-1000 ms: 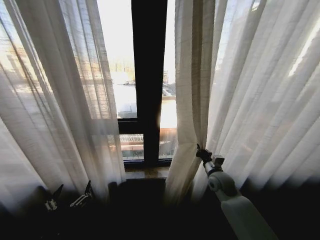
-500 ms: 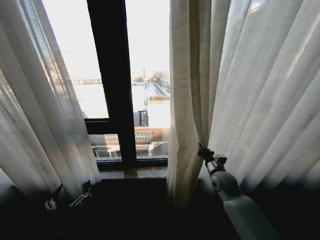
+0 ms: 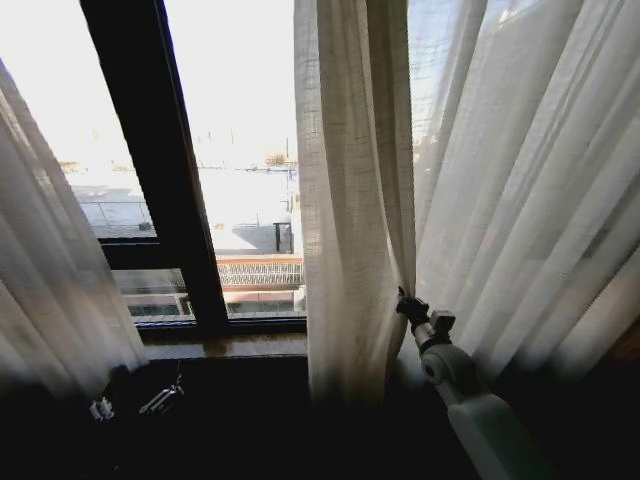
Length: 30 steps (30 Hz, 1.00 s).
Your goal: Open the curtains by pulling them apart, changing their state from closed to fully open.
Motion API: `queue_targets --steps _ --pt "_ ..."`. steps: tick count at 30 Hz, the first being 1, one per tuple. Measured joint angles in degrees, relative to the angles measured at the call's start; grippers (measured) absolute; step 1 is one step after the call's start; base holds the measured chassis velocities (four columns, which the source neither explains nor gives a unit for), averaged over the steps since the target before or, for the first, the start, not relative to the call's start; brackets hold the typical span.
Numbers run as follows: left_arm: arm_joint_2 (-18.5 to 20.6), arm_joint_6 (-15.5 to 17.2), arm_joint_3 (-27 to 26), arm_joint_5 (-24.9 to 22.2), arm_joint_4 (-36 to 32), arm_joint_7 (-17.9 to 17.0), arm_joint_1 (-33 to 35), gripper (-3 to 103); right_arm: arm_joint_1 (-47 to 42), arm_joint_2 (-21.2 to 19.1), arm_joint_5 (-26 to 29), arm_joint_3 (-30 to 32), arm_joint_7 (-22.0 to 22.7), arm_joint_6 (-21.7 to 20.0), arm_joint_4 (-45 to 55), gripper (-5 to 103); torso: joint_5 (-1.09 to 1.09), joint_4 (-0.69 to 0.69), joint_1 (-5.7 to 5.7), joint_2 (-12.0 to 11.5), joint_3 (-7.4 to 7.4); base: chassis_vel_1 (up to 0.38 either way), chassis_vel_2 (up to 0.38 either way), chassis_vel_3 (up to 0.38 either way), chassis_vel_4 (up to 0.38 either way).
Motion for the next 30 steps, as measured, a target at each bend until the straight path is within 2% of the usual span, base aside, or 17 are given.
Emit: queue_targets --steps 20,23,30 --pt "-0.09 -0.06 0.12 -0.02 0.00 0.02 0.01 100 -0.66 -0.53 -0.05 0.67 -0.12 -0.05 0.46 0 -0.01 -0.01 -0.01 0.00 -0.01 -0.361 -0.358 0.351 0.354" --pt "-0.10 -0.06 0.12 -0.01 0.00 0.02 0.02 100 -0.69 -0.59 -0.06 0.63 -0.14 -0.05 0.52 0 0.05 -0.01 -0.01 -0.01 0.00 -0.347 -0.363 0.342 0.334" --pt "-0.20 -0.13 0.19 0.06 0.00 0.03 0.02 100 -0.83 -0.91 -0.06 0.55 -0.15 -0.08 0.67 0 0.00 0.00 0.02 -0.01 0.00 -0.376 -0.346 0.382 0.350"
